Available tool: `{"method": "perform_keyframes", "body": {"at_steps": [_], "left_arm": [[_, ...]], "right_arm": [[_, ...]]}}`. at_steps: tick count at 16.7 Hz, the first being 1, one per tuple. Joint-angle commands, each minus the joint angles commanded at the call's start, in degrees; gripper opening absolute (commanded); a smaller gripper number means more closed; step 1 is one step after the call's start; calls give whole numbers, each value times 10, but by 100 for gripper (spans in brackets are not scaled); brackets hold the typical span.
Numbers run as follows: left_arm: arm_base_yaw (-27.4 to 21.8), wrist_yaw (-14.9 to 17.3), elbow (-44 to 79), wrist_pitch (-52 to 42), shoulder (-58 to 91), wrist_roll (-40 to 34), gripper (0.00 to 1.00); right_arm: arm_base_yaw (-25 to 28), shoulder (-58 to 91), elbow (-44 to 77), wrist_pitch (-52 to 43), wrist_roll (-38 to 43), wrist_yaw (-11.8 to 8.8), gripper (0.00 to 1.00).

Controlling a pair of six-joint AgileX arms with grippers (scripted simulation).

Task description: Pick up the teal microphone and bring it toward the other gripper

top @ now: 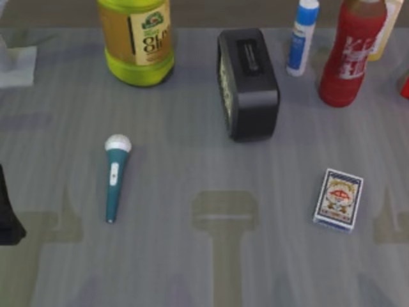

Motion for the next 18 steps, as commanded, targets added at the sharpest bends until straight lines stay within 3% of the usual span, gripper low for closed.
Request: {"method": "perform_keyframes", "body": {"at_steps": [4,8,18], "left_arm": [[-6,0,14,-13,18,-3,100],[-34,-3,95,-85,128,-25,100],[-143,-11,458,-335,670,-131,100]], "right_arm": [[0,0,0,0,0,0,100],[0,0,0,0,0,0,100],[0,0,0,0,0,0,100]]}}
